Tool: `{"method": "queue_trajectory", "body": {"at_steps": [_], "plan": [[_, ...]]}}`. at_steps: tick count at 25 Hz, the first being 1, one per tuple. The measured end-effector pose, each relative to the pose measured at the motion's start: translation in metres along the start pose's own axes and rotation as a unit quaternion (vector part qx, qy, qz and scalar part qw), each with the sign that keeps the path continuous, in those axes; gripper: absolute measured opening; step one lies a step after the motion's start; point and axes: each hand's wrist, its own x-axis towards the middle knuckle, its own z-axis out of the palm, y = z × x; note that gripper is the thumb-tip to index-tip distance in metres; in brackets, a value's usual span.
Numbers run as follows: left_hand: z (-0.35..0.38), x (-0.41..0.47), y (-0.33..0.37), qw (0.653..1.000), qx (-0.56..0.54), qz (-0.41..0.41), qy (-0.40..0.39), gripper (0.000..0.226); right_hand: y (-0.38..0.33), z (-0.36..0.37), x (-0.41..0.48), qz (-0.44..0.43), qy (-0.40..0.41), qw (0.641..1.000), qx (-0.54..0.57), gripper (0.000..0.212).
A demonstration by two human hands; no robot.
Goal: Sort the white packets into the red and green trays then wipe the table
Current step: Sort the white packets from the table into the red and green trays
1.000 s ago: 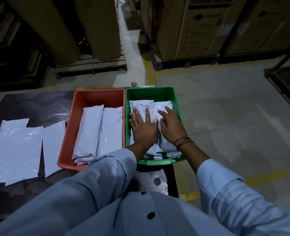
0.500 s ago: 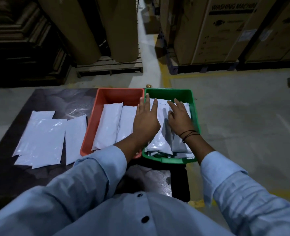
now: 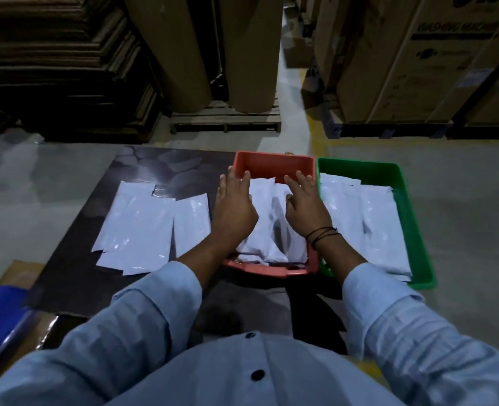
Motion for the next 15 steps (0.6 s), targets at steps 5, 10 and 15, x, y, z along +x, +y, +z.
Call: {"method": "queue_trajectory", "body": {"at_steps": [5, 10, 15], "plan": [[-0.041, -0.002, -0.105, 1.000, 0.020, -0.017, 0.004, 0.056, -0.083, 0.055, 0.001, -0.016, -0.001, 1.000, 0.007, 0.051], [-0.059, -0.008, -0.199, 0.998, 0.037, -0.041, -0.034, 0.054, -0.161, 0.105, 0.000, 0.015, -0.006, 1.000, 0.016, 0.053], [-0.050, -0.018, -0.260, 0.992, 0.072, -0.052, -0.088, 0.060, -0.206, 0.150, -0.008, -0.023, -0.066, 0.997, -0.039, 0.056]]}}
